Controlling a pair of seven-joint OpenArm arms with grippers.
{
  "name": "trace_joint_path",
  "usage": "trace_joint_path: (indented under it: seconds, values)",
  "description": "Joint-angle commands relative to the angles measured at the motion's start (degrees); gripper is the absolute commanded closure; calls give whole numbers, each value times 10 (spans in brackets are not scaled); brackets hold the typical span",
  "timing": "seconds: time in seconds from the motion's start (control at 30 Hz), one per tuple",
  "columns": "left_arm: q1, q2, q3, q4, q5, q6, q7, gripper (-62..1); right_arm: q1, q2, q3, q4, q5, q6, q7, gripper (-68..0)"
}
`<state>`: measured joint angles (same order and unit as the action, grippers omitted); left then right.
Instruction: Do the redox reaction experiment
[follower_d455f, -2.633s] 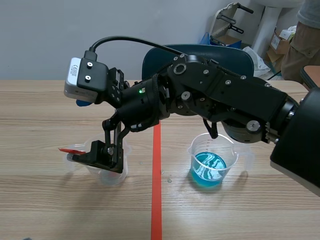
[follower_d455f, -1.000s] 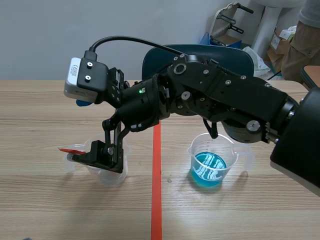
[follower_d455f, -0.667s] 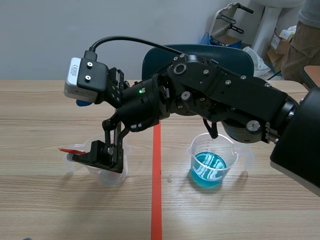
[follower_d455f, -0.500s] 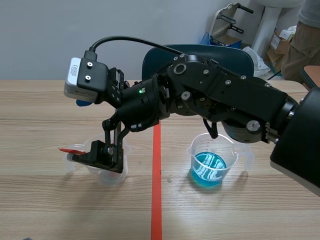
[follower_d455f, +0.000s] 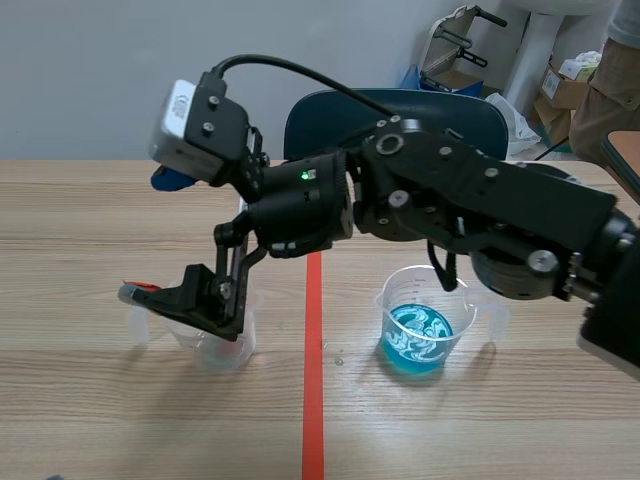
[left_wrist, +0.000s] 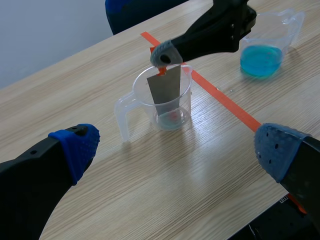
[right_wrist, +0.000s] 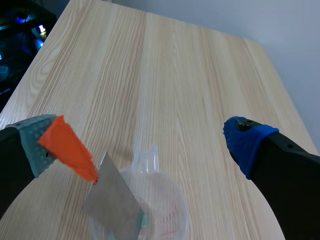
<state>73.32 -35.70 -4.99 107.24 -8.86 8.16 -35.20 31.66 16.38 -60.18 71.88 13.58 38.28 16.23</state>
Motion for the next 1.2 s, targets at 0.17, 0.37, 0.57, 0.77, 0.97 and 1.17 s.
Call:
trace_joint_path:
  seconds: [0.17,0.37,0.57,0.77,0.97,1.17]
  values:
    - [-2,4,3,5,1,3,-13,-623,-39,126,-1,136,49,-62,18,-679]
    - [0,5,3,5,6,53,-46,-623,-109,229,37,222,102,-111,18,-679]
    - [0,9,3,7,11,76,-89,-623,-215,315,136,277,148,-122,18,-679]
    - [0,50,3,25,62,76,-90,-623,-357,357,282,300,170,-134,19,-679]
    - [-16,89,3,51,89,76,-89,-623,-492,353,432,308,171,-134,21,-679]
    - [-65,93,3,55,100,60,-86,-623,-604,307,565,345,171,-114,4,-679]
